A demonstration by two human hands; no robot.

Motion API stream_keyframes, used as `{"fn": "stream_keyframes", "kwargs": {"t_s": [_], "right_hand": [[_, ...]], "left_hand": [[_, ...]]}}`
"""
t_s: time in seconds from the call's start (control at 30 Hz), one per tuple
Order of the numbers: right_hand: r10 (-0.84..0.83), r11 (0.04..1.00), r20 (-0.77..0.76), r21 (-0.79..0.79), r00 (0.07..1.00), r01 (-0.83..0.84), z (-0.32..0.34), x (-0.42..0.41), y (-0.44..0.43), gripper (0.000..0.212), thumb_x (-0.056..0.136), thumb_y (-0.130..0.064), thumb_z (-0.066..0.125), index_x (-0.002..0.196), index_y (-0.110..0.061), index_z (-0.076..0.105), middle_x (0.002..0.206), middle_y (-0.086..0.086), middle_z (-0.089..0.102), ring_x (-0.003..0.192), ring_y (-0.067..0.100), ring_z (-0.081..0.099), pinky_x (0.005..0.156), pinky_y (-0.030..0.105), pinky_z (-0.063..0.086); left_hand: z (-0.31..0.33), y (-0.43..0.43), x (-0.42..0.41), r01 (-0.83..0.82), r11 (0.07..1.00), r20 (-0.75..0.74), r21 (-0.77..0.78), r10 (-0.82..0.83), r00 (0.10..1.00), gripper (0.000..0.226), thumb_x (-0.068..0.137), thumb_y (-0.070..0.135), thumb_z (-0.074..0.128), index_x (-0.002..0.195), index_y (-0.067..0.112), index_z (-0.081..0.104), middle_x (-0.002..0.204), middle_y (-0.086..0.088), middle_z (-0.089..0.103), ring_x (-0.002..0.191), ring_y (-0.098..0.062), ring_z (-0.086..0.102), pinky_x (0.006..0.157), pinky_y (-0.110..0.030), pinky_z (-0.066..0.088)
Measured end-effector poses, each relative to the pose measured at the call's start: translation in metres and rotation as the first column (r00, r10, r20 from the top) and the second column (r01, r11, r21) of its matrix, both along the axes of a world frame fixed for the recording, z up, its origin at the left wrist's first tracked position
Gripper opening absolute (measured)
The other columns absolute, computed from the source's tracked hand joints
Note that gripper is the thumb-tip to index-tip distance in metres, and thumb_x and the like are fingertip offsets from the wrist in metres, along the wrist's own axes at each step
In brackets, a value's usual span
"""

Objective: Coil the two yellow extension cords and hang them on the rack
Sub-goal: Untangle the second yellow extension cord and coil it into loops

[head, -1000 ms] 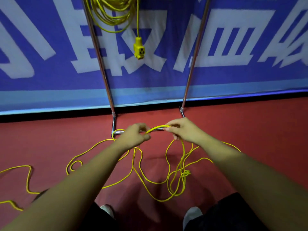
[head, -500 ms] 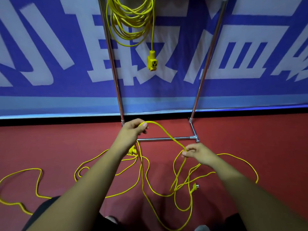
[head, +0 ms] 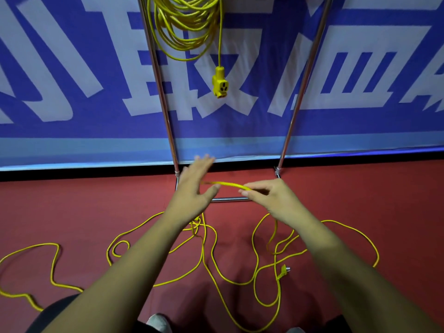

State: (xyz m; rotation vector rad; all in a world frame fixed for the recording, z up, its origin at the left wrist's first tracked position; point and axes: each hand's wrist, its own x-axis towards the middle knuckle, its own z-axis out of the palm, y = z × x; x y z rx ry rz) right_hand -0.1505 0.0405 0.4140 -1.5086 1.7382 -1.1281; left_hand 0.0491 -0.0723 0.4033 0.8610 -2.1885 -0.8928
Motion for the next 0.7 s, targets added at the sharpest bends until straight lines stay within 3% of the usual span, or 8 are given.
{"fn": "stream_keyframes", "kwargs": {"t_s": [0.1, 0.17, 0.3, 0.43, 0.5, 0.57, 0.63, 0.7], "right_hand": [[0.048, 0.998, -0.001, -0.046, 0.999, -0.048, 0.004, 0.010, -0.004, 0.009, 0.088, -0.023, 0.069, 0.091, -0.021, 0.077, 0.081, 0.001, 0.073, 0.077, 0.006, 0.057, 0.071, 0.032, 0.046], [0.052, 0.997, -0.001, -0.055, 0.999, -0.052, 0.004, 0.011, -0.006, 0.008, 0.089, -0.020, 0.069, 0.086, -0.016, 0.075, 0.065, -0.004, 0.063, 0.065, 0.004, 0.049, 0.061, 0.028, 0.038], [0.117, 0.978, -0.156, 0.189, 0.981, -0.087, -0.032, -0.023, -0.005, 0.017, 0.090, -0.018, 0.066, 0.075, -0.011, 0.066, 0.065, -0.002, 0.056, 0.063, 0.006, 0.046, 0.064, 0.031, 0.040], [0.111, 0.855, -0.171, 0.519, 0.979, -0.006, -0.074, -0.061, 0.011, 0.022, 0.089, -0.011, 0.067, 0.070, -0.020, 0.066, 0.065, -0.005, 0.059, 0.067, 0.009, 0.050, 0.068, 0.030, 0.039], [0.005, 0.884, -0.079, 0.467, 0.997, 0.033, -0.072, -0.062, 0.011, 0.015, 0.089, -0.010, 0.067, 0.075, -0.013, 0.070, 0.062, 0.000, 0.065, 0.061, 0.011, 0.048, 0.062, 0.028, 0.035], [-0.058, 0.938, 0.016, 0.343, 0.998, 0.049, -0.056, -0.050, 0.007, 0.011, 0.089, -0.008, 0.066, 0.079, -0.006, 0.068, 0.065, 0.010, 0.069, 0.058, 0.013, 0.057, 0.059, 0.025, 0.041], [-0.021, 0.970, 0.086, 0.243, 0.996, -0.001, -0.036, -0.030, 0.003, 0.011, 0.089, -0.008, 0.066, 0.081, -0.001, 0.064, 0.060, 0.010, 0.063, 0.055, 0.016, 0.061, 0.059, 0.024, 0.049], [0.045, 0.981, 0.119, 0.185, 0.992, -0.067, -0.019, -0.008, 0.001, 0.012, 0.090, -0.009, 0.065, 0.082, -0.001, 0.064, 0.054, 0.006, 0.056, 0.049, 0.016, 0.055, 0.054, 0.026, 0.049]], "left_hand": [[0.003, 0.015, -0.006, 0.201, 0.948, -0.001, 0.246, -0.207, 0.978, 0.015, 0.094, 0.041, 0.053, 0.102, 0.033, 0.063, 0.096, 0.013, 0.069, 0.091, -0.004, 0.062, 0.085, -0.039, 0.051], [0.004, 0.017, -0.008, 0.214, 0.941, -0.037, 0.262, -0.212, 0.977, 0.025, 0.093, 0.044, 0.049, 0.078, 0.026, 0.057, 0.067, 0.006, 0.061, 0.066, -0.012, 0.053, 0.066, -0.040, 0.045], [0.023, 0.010, -0.002, 0.134, 0.931, -0.319, 0.341, -0.020, 0.948, 0.027, 0.099, 0.026, 0.047, 0.075, 0.015, 0.053, 0.061, 0.000, 0.050, 0.055, -0.005, 0.044, 0.056, -0.020, 0.034], [0.022, -0.012, 0.020, 0.002, 0.936, -0.282, 0.352, 0.104, 0.954, 0.031, 0.095, 0.035, 0.046, 0.079, 0.012, 0.059, 0.061, 0.002, 0.059, 0.064, -0.018, 0.051, 0.066, -0.034, 0.037], [0.013, -0.019, 0.025, -0.070, 0.948, -0.143, 0.311, 0.120, 0.982, 0.023, 0.092, 0.033, 0.051, 0.093, 0.015, 0.065, 0.078, 0.004, 0.069, 0.078, -0.025, 0.061, 0.077, -0.038, 0.046], [0.009, -0.020, 0.026, -0.166, 0.960, -0.028, 0.224, 0.177, 0.984, 0.034, 0.090, 0.023, 0.063, 0.123, 0.019, 0.059, 0.119, 0.003, 0.066, 0.111, -0.019, 0.059, 0.095, -0.029, 0.043], [0.009, -0.016, 0.023, -0.170, 0.978, -0.006, 0.123, 0.172, 0.985, 0.066, 0.088, 0.016, 0.068, 0.147, 0.021, 0.038, 0.148, 0.006, 0.041, 0.137, -0.008, 0.036, 0.109, -0.020, 0.025], [0.013, -0.009, 0.020, -0.104, 0.993, -0.040, 0.051, 0.106, 0.994, 0.075, 0.088, 0.020, 0.069, 0.151, 0.026, 0.030, 0.158, 0.008, 0.023, 0.147, -0.005, 0.013, 0.118, -0.027, 0.014]]}}
